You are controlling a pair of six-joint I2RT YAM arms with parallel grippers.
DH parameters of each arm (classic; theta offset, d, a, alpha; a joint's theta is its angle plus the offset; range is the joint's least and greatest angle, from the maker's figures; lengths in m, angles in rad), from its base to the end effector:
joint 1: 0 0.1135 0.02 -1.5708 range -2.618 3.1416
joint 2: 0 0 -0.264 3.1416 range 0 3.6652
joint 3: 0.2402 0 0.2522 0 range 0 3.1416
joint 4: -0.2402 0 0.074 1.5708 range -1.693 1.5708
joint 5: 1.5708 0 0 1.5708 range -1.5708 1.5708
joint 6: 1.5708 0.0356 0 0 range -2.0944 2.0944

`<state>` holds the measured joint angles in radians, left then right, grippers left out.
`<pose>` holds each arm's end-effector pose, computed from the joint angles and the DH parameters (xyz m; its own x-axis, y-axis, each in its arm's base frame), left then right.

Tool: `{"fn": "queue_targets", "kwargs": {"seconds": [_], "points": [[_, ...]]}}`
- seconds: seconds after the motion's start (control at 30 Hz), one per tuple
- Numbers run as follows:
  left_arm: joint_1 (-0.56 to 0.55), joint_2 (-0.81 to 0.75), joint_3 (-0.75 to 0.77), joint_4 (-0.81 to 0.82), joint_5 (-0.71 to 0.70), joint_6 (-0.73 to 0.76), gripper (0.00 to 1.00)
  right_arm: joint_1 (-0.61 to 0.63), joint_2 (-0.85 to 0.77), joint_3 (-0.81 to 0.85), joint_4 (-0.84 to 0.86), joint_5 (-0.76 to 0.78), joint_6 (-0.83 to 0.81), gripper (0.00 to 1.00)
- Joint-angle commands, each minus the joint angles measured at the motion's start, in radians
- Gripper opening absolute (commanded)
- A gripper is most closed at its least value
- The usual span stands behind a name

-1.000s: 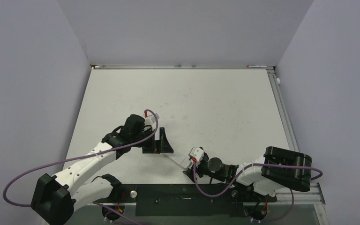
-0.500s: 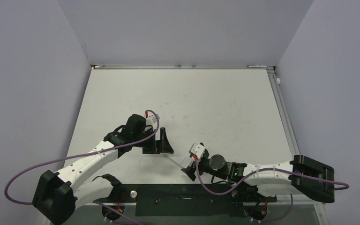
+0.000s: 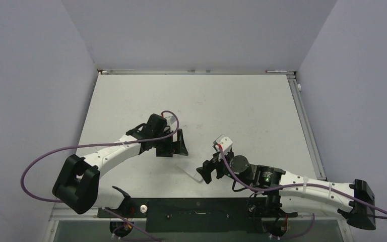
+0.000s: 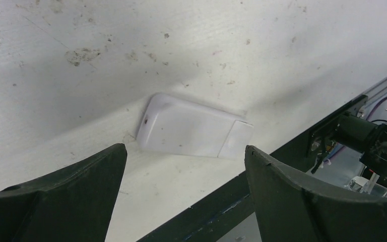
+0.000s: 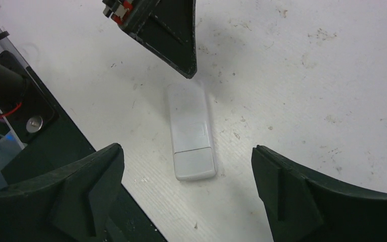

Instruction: Load the batteries into the remote control

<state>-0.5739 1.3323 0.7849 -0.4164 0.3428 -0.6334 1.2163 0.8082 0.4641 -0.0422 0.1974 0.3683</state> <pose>0.2113 -0.1509 0.2054 -0.9539 -0.0471 -0.2963 0.1337 0.8175 -0.5601 0.0723 0.1752 0.2372 -0.4304 -0.1457 -0.8908 -0.7520 0.6037 0.2646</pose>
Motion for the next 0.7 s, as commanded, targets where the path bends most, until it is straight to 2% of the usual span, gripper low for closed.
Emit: {"fn": "queue_targets", "kwargs": {"seconds": [0.0,0.37,0.67], "points": [[0.006,0.071,0.047,0.064,-0.029,0.025,0.83,-0.008,0.066,0.106,-0.21,0.057,0.131,0.99],[0.002,0.148,0.036,0.146,0.007,0.025,0.68,-0.011,0.086,0.046,-0.213,0.083,0.315,0.95],[-0.039,0.199,0.013,0.161,-0.009,0.018,0.61,-0.014,0.073,0.02,-0.205,0.099,0.352,0.94]]}}
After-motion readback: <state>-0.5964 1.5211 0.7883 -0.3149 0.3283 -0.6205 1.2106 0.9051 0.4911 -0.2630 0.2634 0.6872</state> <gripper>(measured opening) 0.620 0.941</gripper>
